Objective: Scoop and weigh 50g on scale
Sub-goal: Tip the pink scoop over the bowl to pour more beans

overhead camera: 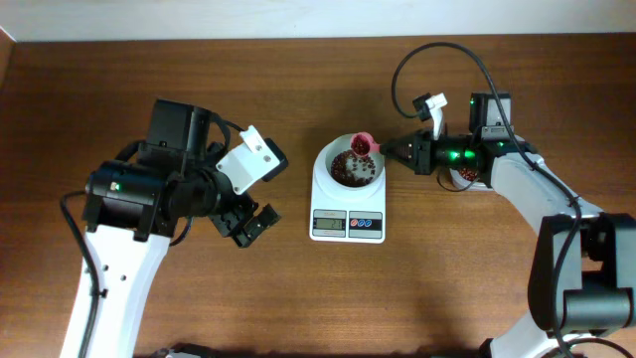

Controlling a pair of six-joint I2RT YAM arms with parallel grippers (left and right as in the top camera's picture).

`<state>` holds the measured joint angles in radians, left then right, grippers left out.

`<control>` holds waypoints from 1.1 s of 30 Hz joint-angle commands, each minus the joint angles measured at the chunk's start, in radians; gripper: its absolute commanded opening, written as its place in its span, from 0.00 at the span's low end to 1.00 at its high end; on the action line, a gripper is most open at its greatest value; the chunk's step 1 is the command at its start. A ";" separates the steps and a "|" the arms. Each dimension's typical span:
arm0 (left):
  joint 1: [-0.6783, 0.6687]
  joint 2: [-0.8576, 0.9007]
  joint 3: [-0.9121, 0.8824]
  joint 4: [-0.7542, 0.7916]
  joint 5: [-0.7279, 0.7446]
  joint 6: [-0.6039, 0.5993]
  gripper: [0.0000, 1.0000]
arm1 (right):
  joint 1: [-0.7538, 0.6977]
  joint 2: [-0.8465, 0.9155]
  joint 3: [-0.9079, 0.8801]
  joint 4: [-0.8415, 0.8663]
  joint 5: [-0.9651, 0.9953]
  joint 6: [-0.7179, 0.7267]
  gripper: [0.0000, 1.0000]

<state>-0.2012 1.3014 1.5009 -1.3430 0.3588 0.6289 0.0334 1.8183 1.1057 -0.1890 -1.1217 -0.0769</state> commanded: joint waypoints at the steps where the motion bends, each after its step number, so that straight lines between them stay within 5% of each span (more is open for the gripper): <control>1: 0.005 -0.011 0.021 0.002 -0.004 0.015 0.99 | 0.006 -0.026 -0.001 0.000 -0.058 -0.010 0.04; 2: 0.005 -0.011 0.021 0.002 -0.004 0.015 0.99 | 0.007 -0.026 -0.001 0.003 -0.147 -0.095 0.04; 4: 0.005 -0.011 0.021 0.002 -0.004 0.015 0.99 | 0.006 -0.026 -0.001 0.007 0.063 0.055 0.04; 7: 0.005 -0.011 0.021 0.002 -0.004 0.015 0.99 | 0.006 -0.026 -0.001 0.009 -0.139 -0.099 0.04; 10: 0.005 -0.011 0.021 0.002 -0.004 0.015 0.99 | 0.006 -0.026 -0.001 0.002 0.015 0.010 0.04; 13: 0.005 -0.011 0.021 0.002 -0.004 0.015 0.99 | 0.006 -0.029 0.000 0.050 -0.139 -0.039 0.04; 23: 0.005 -0.011 0.021 0.002 -0.004 0.015 0.99 | 0.006 -0.117 0.000 0.044 -0.015 -0.092 0.04; 33: 0.005 -0.011 0.021 0.002 -0.004 0.015 0.99 | 0.028 -0.190 0.000 -0.172 0.172 -0.260 0.04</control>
<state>-0.2012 1.3014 1.5009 -1.3422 0.3588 0.6289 0.0345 1.6756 1.1069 -0.3386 -1.0397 -0.2634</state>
